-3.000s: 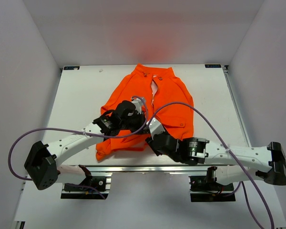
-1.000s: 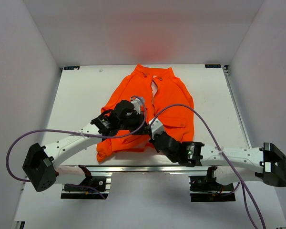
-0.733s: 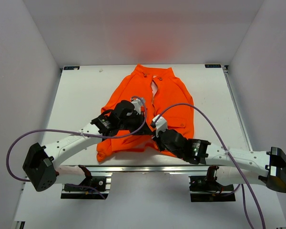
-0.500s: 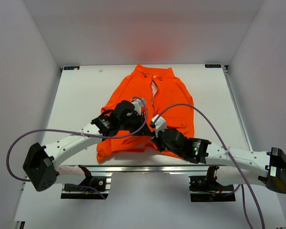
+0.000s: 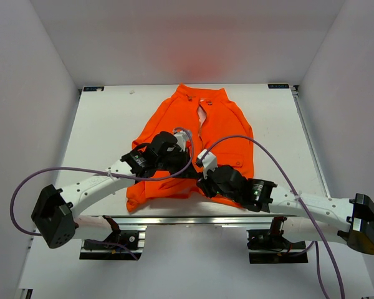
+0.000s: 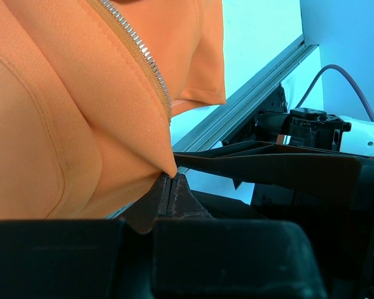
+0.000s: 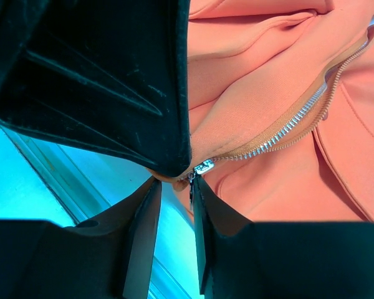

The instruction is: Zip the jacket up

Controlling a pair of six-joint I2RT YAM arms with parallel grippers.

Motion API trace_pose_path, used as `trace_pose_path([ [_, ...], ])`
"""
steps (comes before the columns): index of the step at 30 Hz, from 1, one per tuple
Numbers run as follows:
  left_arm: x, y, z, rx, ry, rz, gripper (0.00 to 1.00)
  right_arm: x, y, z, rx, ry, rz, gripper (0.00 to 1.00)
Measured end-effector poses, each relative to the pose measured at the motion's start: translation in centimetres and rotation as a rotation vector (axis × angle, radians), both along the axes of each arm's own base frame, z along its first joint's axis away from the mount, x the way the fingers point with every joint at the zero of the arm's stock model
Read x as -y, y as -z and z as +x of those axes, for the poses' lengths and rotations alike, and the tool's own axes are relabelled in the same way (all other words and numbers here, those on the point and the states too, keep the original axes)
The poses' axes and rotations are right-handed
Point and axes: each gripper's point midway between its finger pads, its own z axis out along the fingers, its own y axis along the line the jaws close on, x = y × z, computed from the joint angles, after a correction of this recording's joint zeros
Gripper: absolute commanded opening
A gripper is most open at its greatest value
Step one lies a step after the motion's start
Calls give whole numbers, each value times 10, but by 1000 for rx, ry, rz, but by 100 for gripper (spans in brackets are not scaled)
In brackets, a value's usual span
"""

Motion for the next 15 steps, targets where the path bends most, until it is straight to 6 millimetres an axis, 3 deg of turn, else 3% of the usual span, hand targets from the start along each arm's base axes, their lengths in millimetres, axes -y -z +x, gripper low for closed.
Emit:
trace_pose_path([
  [10, 0, 3, -1, 0, 14, 7, 0, 3, 3, 0, 7, -23, -27, 42],
  [15, 0, 8, -3, -10, 28, 20, 0, 7, 7, 2, 15, -30, -49, 42],
])
